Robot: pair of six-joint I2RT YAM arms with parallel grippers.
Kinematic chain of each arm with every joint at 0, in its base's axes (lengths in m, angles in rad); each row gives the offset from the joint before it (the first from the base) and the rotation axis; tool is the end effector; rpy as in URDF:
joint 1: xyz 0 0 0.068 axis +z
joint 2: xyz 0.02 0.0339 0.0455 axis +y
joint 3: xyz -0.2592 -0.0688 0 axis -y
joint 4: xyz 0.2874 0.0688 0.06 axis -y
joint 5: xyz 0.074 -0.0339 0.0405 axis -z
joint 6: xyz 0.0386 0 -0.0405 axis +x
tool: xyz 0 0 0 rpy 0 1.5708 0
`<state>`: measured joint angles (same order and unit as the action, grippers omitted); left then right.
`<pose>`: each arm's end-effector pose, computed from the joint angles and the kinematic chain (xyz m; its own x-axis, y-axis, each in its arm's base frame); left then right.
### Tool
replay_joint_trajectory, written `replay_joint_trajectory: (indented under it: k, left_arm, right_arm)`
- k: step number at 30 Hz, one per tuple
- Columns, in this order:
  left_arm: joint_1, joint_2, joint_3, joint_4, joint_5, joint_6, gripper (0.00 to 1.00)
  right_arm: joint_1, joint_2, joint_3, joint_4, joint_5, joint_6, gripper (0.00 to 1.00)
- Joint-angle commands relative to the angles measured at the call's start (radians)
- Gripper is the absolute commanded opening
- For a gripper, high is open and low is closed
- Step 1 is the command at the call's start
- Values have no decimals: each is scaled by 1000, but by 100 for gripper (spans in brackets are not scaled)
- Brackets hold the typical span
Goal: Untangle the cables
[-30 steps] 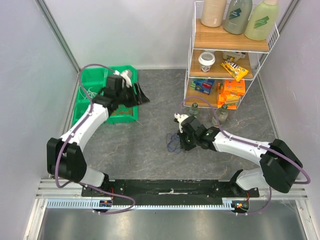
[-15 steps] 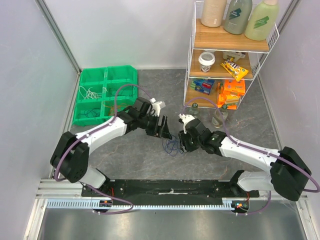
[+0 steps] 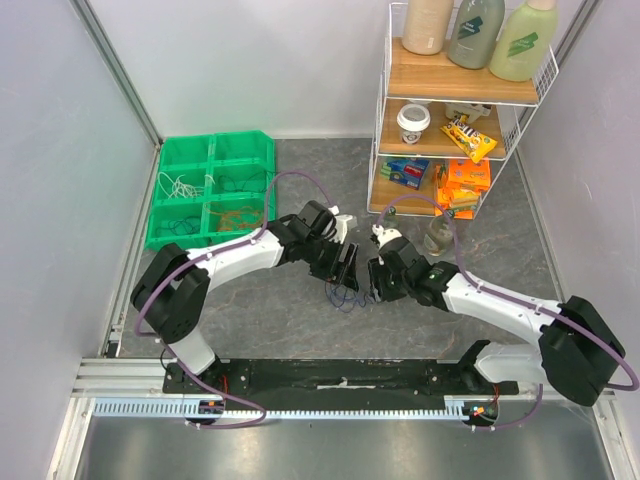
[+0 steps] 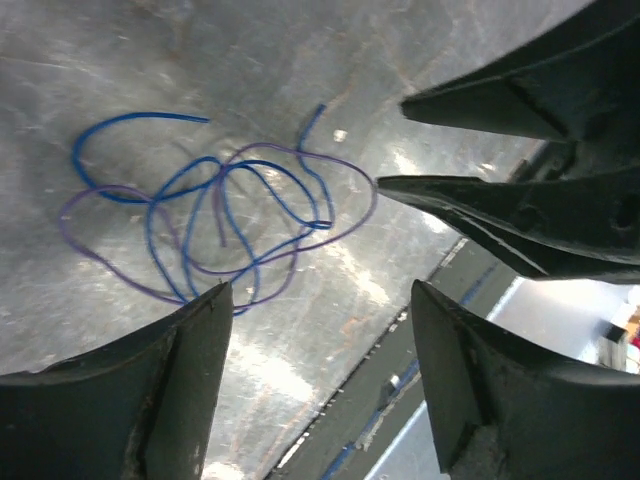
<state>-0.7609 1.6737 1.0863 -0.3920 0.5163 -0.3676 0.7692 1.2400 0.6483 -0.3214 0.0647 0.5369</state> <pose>0.2614 -0.2752 0.1727 -0.8482 0.3761 -0.3730 0.5296 0.6164 -0.5828 0.2005 0.1906 0.1591 -0.8291 -0.0922 -0.5515 -0.2812 0.9213 0.2687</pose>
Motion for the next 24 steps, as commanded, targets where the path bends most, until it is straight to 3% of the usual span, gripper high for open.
replay_joint_trajectory:
  k: [1,6,11,19,22,24]
  left_arm:
    - [5,-14,37,-41,-149,3,82]
    - [18,46,55,-94,-177,-2,84]
    - [23,101,63,-102,-167,10,72]
    - [28,153,101,-102,-177,48,41]
    - [29,152,121,-113,-180,50,15]
    - [26,130,130,-117,-182,55,7]
  right_arm:
    - [-8,6,7,8,1,5,49]
    - [-10,41,25,15,-11,-8,56]
    - [-11,68,27,42,-61,-26,63]
    - [-11,101,37,82,-164,-68,67]
    - [-10,96,34,82,-166,-69,68]
    - [-10,92,34,79,-158,-64,68]
